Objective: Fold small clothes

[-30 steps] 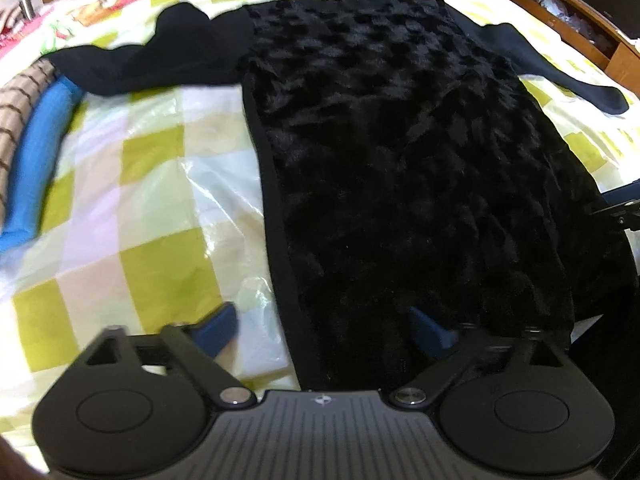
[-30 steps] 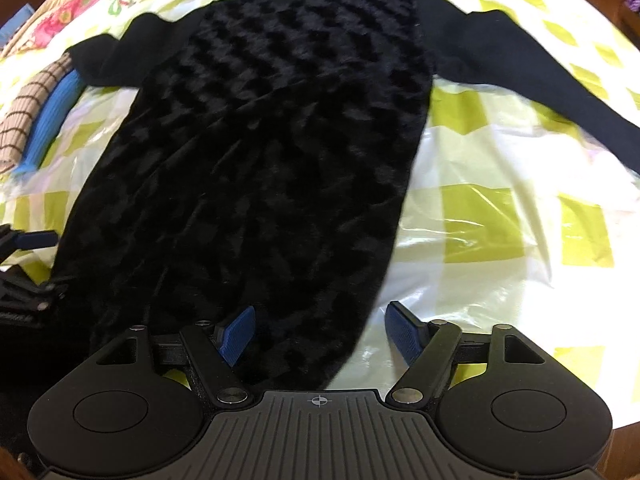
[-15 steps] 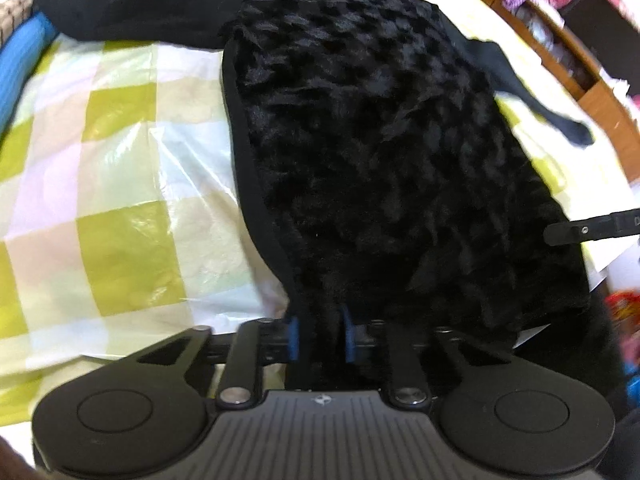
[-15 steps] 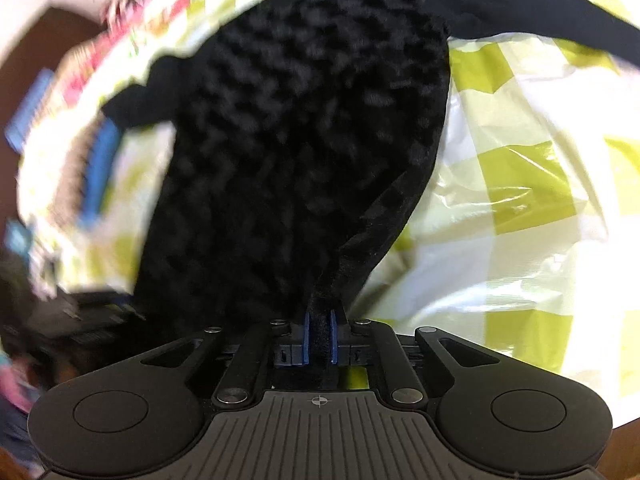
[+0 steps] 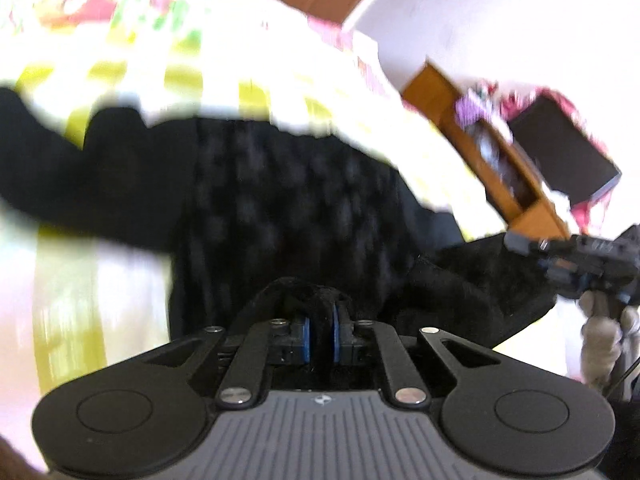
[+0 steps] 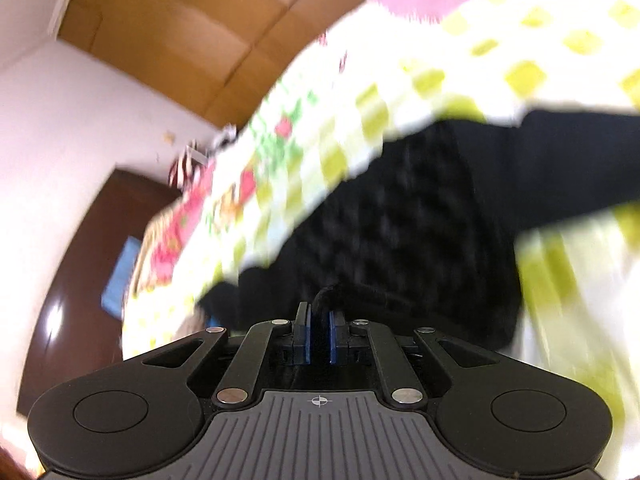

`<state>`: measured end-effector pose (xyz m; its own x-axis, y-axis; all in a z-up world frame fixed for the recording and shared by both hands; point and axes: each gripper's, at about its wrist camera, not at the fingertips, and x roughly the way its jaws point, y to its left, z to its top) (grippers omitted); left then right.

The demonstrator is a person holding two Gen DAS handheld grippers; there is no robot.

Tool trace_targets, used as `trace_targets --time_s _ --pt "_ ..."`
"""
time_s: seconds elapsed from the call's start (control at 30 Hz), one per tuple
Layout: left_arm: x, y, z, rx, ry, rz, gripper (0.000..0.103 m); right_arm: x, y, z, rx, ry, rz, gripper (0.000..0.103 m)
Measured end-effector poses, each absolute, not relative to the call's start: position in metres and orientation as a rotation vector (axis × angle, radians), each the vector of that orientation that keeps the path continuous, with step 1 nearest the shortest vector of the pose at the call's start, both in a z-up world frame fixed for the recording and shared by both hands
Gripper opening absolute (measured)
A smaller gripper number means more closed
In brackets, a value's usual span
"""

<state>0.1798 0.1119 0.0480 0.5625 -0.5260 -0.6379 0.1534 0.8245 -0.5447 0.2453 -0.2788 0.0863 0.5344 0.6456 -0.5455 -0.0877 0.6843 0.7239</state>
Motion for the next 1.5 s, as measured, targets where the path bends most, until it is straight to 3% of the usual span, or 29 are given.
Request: trace_targets --time_s 0.3,0.37,0.43,0.57,0.63,1.03,1.2,1.5 --pt "0.315 0.137 0.014 -0.517 0.833 -0.159 0.028 0.357 -0.278 0.018 0.837 0.861 0.246 0.015" --pt "0.314 0.135 0.008 -0.515 0.831 -0.160 0.037 0.350 -0.268 0.023 0.716 0.839 0.263 0.022" --pt "0.307 0.133 0.004 -0.477 0.834 -0.137 0.039 0.343 -0.263 0.028 0.591 0.806 0.257 0.032" --pt "0.285 0.145 0.009 -0.466 0.810 -0.108 0.051 0.329 -0.269 0.042 0.480 0.753 0.270 0.037" --pt "0.277 0.150 0.015 -0.461 0.794 -0.102 0.053 0.317 -0.272 0.047 0.410 0.739 0.301 0.050" --pt "0.247 0.126 0.012 -0.131 0.827 -0.220 0.059 0.283 -0.206 0.022 -0.441 0.601 0.341 0.048" --pt "0.231 0.153 0.028 -0.190 0.785 -0.202 0.061 0.272 -0.228 0.040 -0.391 0.569 0.314 0.048" --pt "0.235 0.093 0.012 0.114 0.777 -0.266 0.061 0.268 -0.210 0.019 -0.528 0.550 0.338 0.051"
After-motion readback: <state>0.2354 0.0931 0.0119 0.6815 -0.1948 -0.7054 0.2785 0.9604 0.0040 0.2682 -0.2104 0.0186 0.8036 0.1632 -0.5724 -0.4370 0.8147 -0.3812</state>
